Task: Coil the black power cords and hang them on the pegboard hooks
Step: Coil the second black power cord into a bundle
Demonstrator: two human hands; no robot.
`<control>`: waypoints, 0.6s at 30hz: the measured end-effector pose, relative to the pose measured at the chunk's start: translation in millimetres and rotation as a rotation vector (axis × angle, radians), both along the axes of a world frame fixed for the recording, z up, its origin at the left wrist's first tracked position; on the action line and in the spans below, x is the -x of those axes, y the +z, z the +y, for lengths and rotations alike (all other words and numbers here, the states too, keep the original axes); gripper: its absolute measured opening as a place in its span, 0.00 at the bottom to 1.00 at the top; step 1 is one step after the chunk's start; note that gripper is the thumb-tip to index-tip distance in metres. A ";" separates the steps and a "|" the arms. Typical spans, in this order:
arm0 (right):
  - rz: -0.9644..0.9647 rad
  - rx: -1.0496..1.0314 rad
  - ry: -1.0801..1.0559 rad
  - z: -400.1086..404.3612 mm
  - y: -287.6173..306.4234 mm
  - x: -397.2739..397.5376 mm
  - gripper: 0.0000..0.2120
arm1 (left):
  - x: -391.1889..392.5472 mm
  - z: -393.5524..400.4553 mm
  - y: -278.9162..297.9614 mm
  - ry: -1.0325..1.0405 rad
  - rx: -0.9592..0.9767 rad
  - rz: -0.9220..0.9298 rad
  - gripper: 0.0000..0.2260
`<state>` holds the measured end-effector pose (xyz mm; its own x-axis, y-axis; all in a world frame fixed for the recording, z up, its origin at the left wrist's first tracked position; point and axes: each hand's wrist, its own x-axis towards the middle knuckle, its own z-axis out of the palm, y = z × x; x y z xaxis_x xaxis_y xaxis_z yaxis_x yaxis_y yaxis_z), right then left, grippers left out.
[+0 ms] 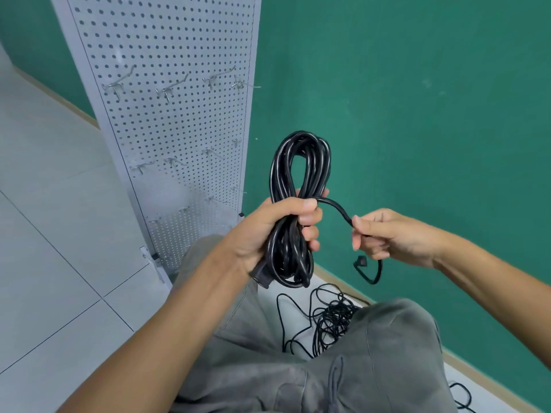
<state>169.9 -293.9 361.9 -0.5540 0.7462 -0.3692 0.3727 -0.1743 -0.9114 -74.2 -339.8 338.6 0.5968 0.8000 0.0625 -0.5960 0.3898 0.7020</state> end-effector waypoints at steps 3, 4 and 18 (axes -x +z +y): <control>0.032 0.101 -0.014 6.6 5.4 -7.1 0.43 | -8.1 8.8 2.0 -0.119 -0.063 0.021 0.31; 0.067 0.161 -0.028 12.2 7.2 -10.7 0.48 | -9.6 11.6 4.5 -0.147 -0.083 0.056 0.32; -0.396 0.045 0.123 55.1 86.8 14.2 0.49 | -48.4 38.8 57.3 -0.683 -0.551 0.904 0.07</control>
<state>155.6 -238.8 448.7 -0.4465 0.6612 -0.6028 0.7137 -0.1431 -0.6856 -25.8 -301.0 395.9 0.8812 0.3101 -0.3570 0.3887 -0.0453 0.9202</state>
